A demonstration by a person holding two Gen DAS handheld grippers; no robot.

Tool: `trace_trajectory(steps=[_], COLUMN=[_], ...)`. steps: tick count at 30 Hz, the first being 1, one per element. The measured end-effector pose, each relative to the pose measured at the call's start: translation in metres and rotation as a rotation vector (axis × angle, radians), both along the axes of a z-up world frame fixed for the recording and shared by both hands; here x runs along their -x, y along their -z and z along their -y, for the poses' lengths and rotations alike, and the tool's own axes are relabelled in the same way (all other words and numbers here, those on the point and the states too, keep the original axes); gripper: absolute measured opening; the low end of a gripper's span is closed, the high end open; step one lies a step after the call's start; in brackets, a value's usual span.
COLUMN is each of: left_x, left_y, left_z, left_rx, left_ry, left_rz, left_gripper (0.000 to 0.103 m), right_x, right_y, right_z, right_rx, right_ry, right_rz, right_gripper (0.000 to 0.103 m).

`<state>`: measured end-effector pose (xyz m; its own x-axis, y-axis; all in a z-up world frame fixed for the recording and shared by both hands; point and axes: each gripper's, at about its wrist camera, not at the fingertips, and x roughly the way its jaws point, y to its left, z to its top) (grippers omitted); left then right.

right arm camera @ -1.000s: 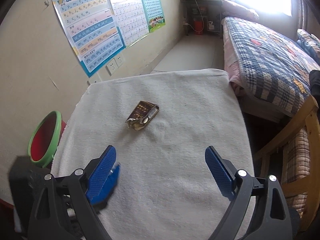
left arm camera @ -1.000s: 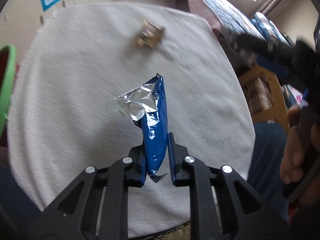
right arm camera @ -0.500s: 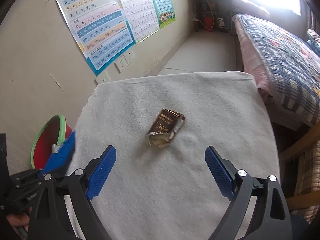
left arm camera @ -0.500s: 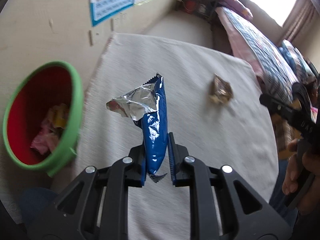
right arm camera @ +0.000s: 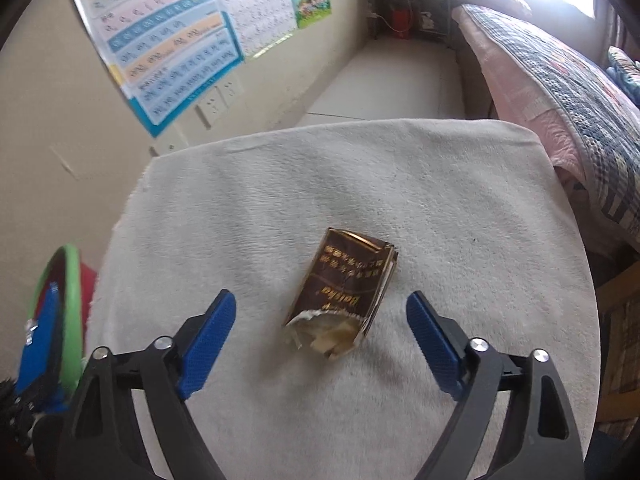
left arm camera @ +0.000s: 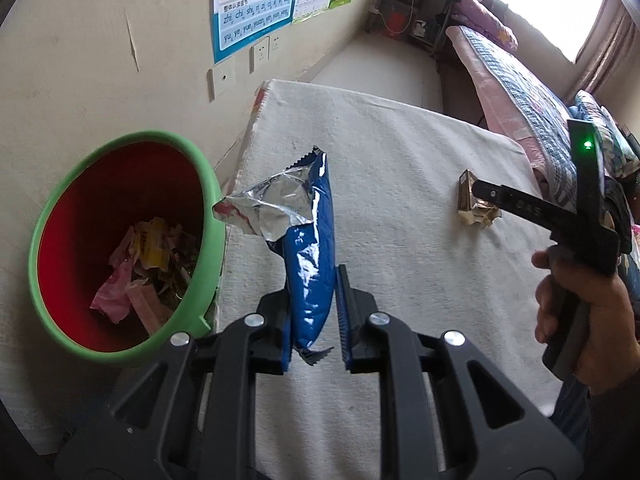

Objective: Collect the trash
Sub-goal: 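Grasp the blue-and-silver wrapper with the left gripper while the right grasps the brown wrapper, then carry the blue wrapper and brown wrapper over the red bucket and release both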

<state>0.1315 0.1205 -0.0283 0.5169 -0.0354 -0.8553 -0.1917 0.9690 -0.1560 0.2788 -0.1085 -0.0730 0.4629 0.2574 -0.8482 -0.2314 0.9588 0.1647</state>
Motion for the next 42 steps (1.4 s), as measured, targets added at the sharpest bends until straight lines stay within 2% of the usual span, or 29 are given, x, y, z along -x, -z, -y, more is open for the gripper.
trace_trajectory(steps=[4,6,9,18,35,42], left_x=[-0.001,-0.002,-0.002,0.002,0.020,0.030], left_y=[0.004,0.006,0.006,0.006,-0.009,-0.016], left_z=[0.000,0.001,0.000,0.003,0.037,0.047], left_rx=[0.009,0.012,0.018,0.029,0.041,0.035], left_ry=[0.001,0.008,0.009,0.016,0.064,0.077], left_rz=[-0.006,-0.007,-0.006,-0.002,0.040,0.052], left_gripper=[0.017,0.017,0.017,0.017,0.017,0.017], right_x=[-0.011,-0.016,-0.020,-0.006,0.089,0.115], right_y=[0.014,0.022,0.026,0.015,-0.034,-0.051], right_z=[-0.006,-0.009,-0.010,-0.004,0.015,0.022], right_rx=[0.058,0.075,0.092,0.086,0.087,0.065], right_ry=[0.005,0.005,0.008,-0.031,-0.124,-0.135], right_rz=[-0.018,-0.038,-0.041,-0.031,0.045,0.067], right_gripper=[0.069,0.056,0.053,0.050,0.050,0.050])
